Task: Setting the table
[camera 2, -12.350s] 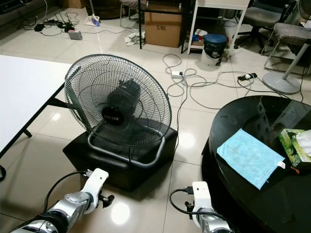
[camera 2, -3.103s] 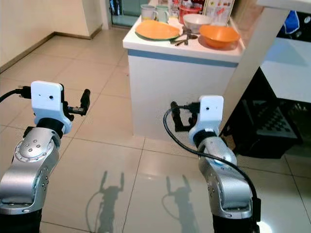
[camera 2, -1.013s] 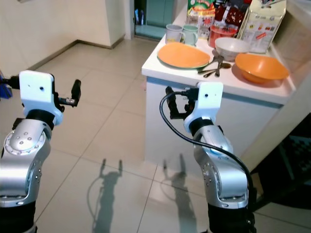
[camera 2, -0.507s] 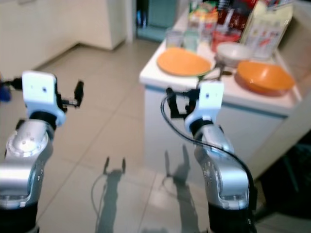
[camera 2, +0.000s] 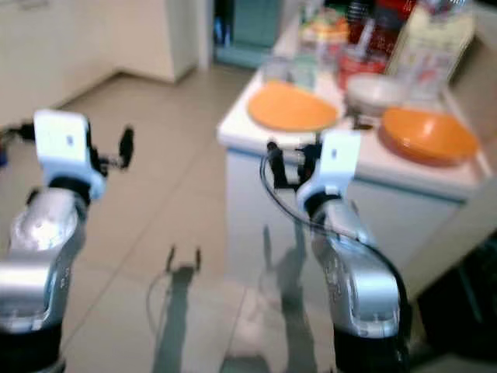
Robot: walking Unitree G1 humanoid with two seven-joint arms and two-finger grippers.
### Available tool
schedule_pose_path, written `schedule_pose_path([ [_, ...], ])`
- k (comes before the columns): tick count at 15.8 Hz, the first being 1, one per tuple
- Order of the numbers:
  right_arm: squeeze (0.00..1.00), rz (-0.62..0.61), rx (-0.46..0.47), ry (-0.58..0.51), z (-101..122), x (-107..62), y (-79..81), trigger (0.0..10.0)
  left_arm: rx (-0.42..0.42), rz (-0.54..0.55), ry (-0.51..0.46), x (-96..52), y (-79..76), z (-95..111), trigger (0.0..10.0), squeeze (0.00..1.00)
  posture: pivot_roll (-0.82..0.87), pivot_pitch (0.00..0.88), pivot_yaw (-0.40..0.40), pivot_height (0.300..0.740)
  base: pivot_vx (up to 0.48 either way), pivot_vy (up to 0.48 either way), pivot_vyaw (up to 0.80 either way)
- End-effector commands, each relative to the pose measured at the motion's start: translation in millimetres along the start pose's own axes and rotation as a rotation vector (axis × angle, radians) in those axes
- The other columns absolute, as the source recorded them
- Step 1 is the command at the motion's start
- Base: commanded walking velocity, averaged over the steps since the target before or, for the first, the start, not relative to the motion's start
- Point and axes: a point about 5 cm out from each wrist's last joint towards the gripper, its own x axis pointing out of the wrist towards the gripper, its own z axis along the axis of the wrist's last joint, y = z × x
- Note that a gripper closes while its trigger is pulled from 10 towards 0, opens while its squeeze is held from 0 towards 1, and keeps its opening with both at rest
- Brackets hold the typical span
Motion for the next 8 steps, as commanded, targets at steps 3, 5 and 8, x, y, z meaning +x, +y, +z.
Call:
schedule_pose_path([
  [3,1.00,-0.041,0.007,-0.009,4.5,-0.7,-9.6,10.0,-0.005,-0.036,0.000,1.6,-6.5,2.1,10.0,1.00,0.03,0.000,-0.025,0.740,0.303,0.000,0.00],
  [5,0.95,-0.055,-0.014,0.005,2.4,0.1,-10.3,10.0,0.020,-0.027,-0.009,2.9,-5.0,3.5,10.0,1.00,0.04,0.000,-0.028,0.740,0.291,0.000,0.00],
  [8,0.00,-0.051,-0.038,0.021,0.7,2.2,-9.3,10.0,0.035,-0.024,-0.005,3.7,-2.0,3.1,10.0,0.00,0.04,0.000,-0.030,0.740,0.265,0.000,-0.43],
])
